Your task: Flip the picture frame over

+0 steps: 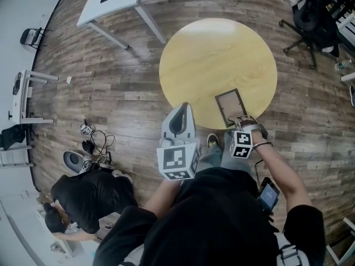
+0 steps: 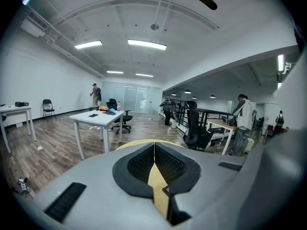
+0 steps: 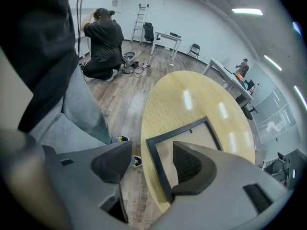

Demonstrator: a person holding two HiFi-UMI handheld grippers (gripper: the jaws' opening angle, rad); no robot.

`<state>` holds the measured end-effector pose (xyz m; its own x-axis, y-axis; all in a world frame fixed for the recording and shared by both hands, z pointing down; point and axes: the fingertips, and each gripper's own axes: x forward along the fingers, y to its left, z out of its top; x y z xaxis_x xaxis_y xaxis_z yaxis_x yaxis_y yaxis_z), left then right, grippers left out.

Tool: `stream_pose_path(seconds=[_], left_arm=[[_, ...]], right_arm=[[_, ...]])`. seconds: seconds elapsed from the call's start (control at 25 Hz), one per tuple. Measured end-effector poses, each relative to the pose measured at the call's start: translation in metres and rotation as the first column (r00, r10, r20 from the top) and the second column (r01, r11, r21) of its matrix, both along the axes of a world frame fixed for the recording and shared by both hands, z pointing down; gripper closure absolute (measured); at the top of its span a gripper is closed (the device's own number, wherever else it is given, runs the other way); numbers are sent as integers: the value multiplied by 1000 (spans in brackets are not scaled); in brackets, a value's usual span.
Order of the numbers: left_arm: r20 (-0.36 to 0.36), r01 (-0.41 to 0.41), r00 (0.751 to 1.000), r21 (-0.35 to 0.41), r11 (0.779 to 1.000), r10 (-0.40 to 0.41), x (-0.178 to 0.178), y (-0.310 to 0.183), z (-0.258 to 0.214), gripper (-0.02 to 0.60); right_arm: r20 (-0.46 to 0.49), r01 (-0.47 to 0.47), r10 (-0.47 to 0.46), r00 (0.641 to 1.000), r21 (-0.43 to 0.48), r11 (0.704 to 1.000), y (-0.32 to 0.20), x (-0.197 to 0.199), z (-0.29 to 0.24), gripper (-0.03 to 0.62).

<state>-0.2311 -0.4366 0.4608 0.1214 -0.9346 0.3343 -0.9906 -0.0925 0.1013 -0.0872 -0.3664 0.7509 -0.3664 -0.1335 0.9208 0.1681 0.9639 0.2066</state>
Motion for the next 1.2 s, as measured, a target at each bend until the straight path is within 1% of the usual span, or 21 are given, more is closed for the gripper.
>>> stream_pose_path(seconds=[0.04,0.12,0.2,0.32,0.36,0.44,0.52,0.56,0.64,0.68,0.76,0.88,1.04,1.2], left_arm=[[3,-6,1000,1,1000,6,2,0,0,560],[9,-17,1000,2,1000,17,5,-2,0,560],[11,-24,1000,1,1000,24,6,-2,0,560],[7,-30,1000,-6,1000,31,8,-3,2,560],[7,-33,999,-6,999,33,9,-4,2,560],[10,-38,999,-1,999,38,11,-4,0,560],[13,-36,999,4,999,36,10,-4,-2,560],[15,-33,999,5,999,33,9,-3,-2,560],[18,-31,999,3,1000,31,8,-2,-1,560],[19,-32,999,2,999,32,8,-1,0,560],[14,-35,999,1,999,35,9,1,1,560],[4,-37,999,4,999,37,9,2,0,560],[5,-37,999,14,999,37,8,3,-5,560],[2,-44,999,22,999,44,10,1,-11,560]], right_arm=[[-11,14,-14,1000,5,1000,1,1,2,320],[-37,76,-76,996,-2,997,9,4,2,321],[-43,114,-115,992,-19,993,20,7,-2,321],[-6,77,-77,997,-6,997,19,2,-3,321],[-3,68,-68,998,19,997,15,-1,-1,321],[-22,88,-86,996,111,990,5,-4,4,321],[-48,131,-123,991,229,965,-3,-6,7,321],[-55,143,-133,990,273,951,-5,-7,7,323],[-50,146,-137,989,310,940,-4,-8,5,377],[-42,146,-140,989,306,941,-2,-8,3,382],[-5,139,-143,990,289,947,2,-8,-3,389],[75,111,-136,988,272,956,4,-8,-18,417],[193,63,-125,973,299,952,-2,-18,-60,478],[284,-2,-78,956,269,963,-14,-25,-96,495]])
